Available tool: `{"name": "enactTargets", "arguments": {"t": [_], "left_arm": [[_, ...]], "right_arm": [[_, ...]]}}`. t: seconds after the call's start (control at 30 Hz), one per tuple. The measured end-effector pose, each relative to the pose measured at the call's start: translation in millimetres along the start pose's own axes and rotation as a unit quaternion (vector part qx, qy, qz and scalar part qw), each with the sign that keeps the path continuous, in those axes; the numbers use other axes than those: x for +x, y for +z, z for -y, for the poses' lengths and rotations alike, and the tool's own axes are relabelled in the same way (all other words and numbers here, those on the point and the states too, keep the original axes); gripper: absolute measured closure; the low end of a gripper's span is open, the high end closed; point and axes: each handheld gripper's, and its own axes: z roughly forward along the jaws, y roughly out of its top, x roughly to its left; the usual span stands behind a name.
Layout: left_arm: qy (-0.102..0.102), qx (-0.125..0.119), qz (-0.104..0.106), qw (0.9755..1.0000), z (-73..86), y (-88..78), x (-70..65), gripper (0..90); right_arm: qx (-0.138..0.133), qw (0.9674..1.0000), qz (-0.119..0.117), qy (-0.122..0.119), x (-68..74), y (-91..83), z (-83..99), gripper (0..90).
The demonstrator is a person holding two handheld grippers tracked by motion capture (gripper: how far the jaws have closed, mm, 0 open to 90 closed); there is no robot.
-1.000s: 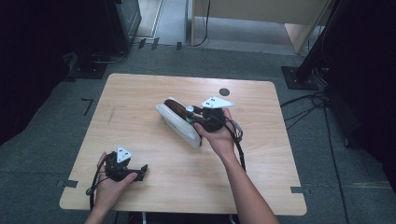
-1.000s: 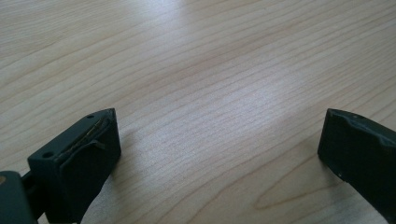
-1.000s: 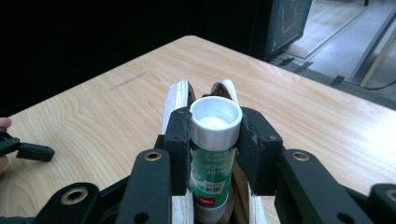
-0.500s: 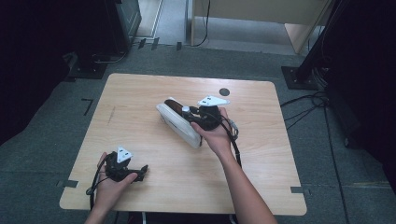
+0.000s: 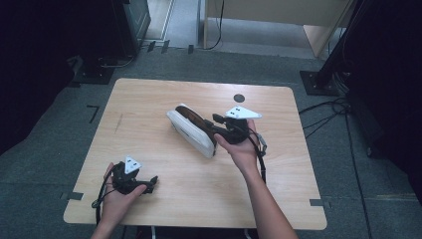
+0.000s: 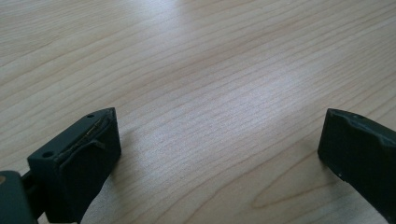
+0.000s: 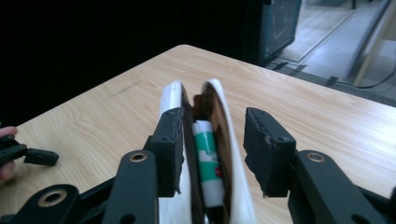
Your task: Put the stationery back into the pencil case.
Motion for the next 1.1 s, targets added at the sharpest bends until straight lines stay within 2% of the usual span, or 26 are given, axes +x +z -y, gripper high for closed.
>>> {"name": "enactTargets", "arguments": {"t": [0.17,0.3,0.4,0.43,0.5,0.53,0.57,0.6,0.8,1.1], "left_arm": [[-0.009,0.001,-0.008,0.9999,-0.9,0.7,-1.8,0.0],[-0.009,0.002,-0.010,0.9999,-1.1,0.7,-1.9,0.0],[-0.013,0.001,-0.013,0.9998,-0.9,0.8,-2.4,0.0],[-0.015,0.001,-0.014,0.9998,-0.9,0.6,-2.6,0.0],[-0.018,0.001,-0.017,0.9997,-0.6,0.4,-3.2,0.0],[-0.019,0.002,-0.018,0.9997,-0.5,0.2,-3.2,0.0],[-0.019,0.002,-0.018,0.9997,-0.5,0.2,-3.3,0.0],[-0.019,0.002,-0.018,0.9997,-0.5,0.1,-3.2,0.0],[-0.023,0.001,-0.022,0.9995,-0.6,0.3,-4.2,0.0],[-0.023,0.001,-0.022,0.9995,-0.6,0.3,-4.2,0.0]], "right_arm": [[-0.008,0.9997,0.018,0.015,-10.7,-21.3,14.0,54.9],[-0.004,0.9992,0.031,0.027,-19.1,-36.5,27.9,49.1],[0.003,0.9983,0.047,0.034,-25.2,-46.8,36.9,33.4],[0.008,0.9977,0.055,0.039,-27.2,-50.2,39.4,25.5],[0.019,0.9955,0.072,0.058,-32.4,-56.1,44.1,2.8],[0.030,0.9943,0.084,0.058,-33.8,-59.4,48.0,0.0],[0.027,0.9930,0.105,0.047,-35.3,-64.9,53.8,0.0],[0.026,0.9924,0.110,0.048,-36.1,-67.3,55.9,0.0],[0.062,0.9864,0.134,0.072,-52.0,-96.0,83.0,0.0],[0.081,0.9777,0.163,0.104,-70.3,-123.9,118.7,0.0]]}}
